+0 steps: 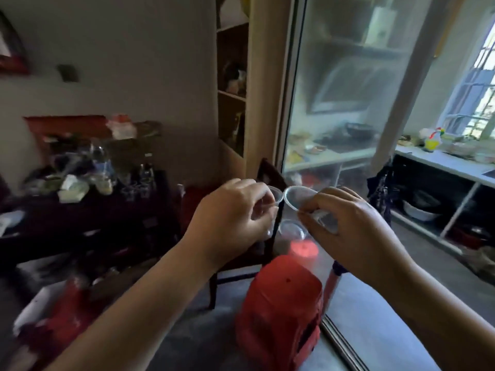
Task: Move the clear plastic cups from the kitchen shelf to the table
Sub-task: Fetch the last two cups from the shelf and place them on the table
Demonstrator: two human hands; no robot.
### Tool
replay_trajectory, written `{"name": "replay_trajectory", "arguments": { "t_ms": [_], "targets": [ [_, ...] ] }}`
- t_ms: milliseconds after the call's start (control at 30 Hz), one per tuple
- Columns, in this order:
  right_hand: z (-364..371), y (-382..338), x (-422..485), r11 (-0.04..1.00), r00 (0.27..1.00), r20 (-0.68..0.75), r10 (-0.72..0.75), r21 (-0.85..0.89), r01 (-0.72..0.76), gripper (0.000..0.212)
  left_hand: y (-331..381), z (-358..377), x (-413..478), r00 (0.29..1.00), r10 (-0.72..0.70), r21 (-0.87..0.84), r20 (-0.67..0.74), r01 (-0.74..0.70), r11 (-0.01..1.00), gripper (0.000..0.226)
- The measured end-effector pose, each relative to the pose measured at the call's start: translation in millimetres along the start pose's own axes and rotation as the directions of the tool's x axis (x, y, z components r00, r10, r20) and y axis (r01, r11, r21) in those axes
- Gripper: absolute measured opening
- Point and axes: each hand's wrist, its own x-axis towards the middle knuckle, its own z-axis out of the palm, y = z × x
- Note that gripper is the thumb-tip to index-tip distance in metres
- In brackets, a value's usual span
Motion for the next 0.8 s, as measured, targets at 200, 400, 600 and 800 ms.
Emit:
{"name": "replay_trajectory", "arguments": {
  "t_ms": [200, 400, 600, 800],
  "targets": [
    [65.9, -29.3, 50.4, 0.987, 0.988, 0.091, -0.125, 0.117, 0.114, 0.008, -67.2, -24.8, -27.5, 0.986, -0.156, 0.095, -0.053, 0.160, 0.983, 0.010],
    [138.3, -33.9, 107.5, 0.956, 0.955, 0.171, -0.242, 0.208, 0.205, 0.015, -135.8, -32.4, -28.3, 0.966, -0.234, 0.227, -0.111, 0.253, 0.940, 0.008],
    [213.9, -19.4, 190.2, 0.900, 0.900, 0.205, -0.384, 0.300, 0.316, 0.016, -217.2, -28.5, 3.1, 0.945, -0.289, 0.354, -0.152, 0.325, 0.877, 0.007],
    [284.6, 4.5, 267.7, 0.873, 0.870, 0.260, -0.419, 0.378, 0.308, 0.010, -295.8, -16.7, 41.8, 0.904, -0.389, 0.368, -0.179, 0.428, 0.825, 0.014]
  ]
}}
